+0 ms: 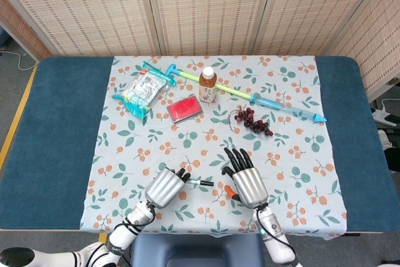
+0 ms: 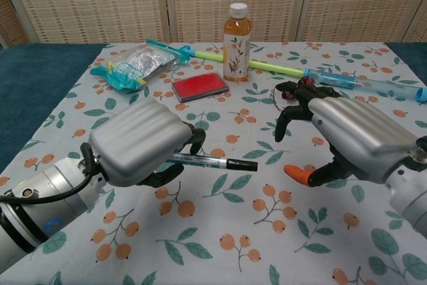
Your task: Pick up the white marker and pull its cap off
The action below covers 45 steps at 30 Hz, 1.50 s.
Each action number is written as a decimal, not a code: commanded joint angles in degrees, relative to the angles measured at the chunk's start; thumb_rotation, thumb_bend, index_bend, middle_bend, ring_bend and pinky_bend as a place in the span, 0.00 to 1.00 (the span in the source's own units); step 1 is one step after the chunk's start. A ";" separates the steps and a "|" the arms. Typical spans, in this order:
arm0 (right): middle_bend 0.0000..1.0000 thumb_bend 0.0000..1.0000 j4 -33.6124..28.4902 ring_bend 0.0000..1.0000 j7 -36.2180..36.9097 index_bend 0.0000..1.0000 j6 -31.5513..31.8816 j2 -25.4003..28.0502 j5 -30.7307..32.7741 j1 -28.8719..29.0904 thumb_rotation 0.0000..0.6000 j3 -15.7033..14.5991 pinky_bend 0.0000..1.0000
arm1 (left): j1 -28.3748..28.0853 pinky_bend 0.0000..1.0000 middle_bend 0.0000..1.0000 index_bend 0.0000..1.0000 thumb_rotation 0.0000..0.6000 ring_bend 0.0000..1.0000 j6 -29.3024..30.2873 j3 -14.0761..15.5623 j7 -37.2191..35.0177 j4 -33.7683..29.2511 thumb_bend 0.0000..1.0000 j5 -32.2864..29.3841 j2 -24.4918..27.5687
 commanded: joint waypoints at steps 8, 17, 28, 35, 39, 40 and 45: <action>0.00 0.19 0.52 0.00 0.82 0.45 -1.13 -4.47 3.83 1.18 1.00 -1.06 0.00 | -0.31 1.00 0.96 0.85 1.00 0.83 0.23 -0.61 1.61 -0.35 0.56 0.18 -0.22; 0.01 0.22 2.47 0.00 1.64 0.47 0.38 -6.80 3.12 2.41 1.00 -1.25 0.00 | -0.29 1.00 0.96 0.85 1.00 0.83 0.09 -0.04 1.74 -0.91 0.56 0.51 -0.76; 0.04 0.30 3.72 0.00 2.21 0.54 1.53 -8.01 3.00 3.08 1.00 -2.01 0.00 | -0.22 1.00 0.96 0.85 1.00 0.83 0.22 0.19 1.74 -1.21 0.56 0.96 -0.68; 0.05 0.44 4.83 0.00 2.42 0.58 2.42 -8.52 2.64 3.36 1.00 -2.26 0.00 | -0.03 1.00 0.96 0.85 1.00 0.83 0.62 0.31 1.25 -1.93 0.56 1.33 -0.24; 0.11 0.58 5.84 0.00 3.10 0.69 2.96 -9.06 2.65 3.40 1.00 -2.22 0.00 | 0.04 1.00 0.96 0.85 1.00 0.83 0.96 0.53 0.92 -2.28 0.56 1.87 0.02; 0.13 0.61 5.99 0.00 3.25 0.73 3.00 -9.23 2.82 3.42 1.00 -2.15 0.00 | 0.07 1.00 0.96 0.85 1.00 0.83 1.02 0.57 0.85 -2.43 0.56 1.97 0.08; 0.21 0.63 6.38 0.00 3.66 0.88 3.87 -9.89 2.88 3.41 1.00 -1.91 0.00 | 0.21 1.00 0.96 0.85 1.00 0.83 0.95 0.76 0.35 -3.01 0.56 2.09 0.38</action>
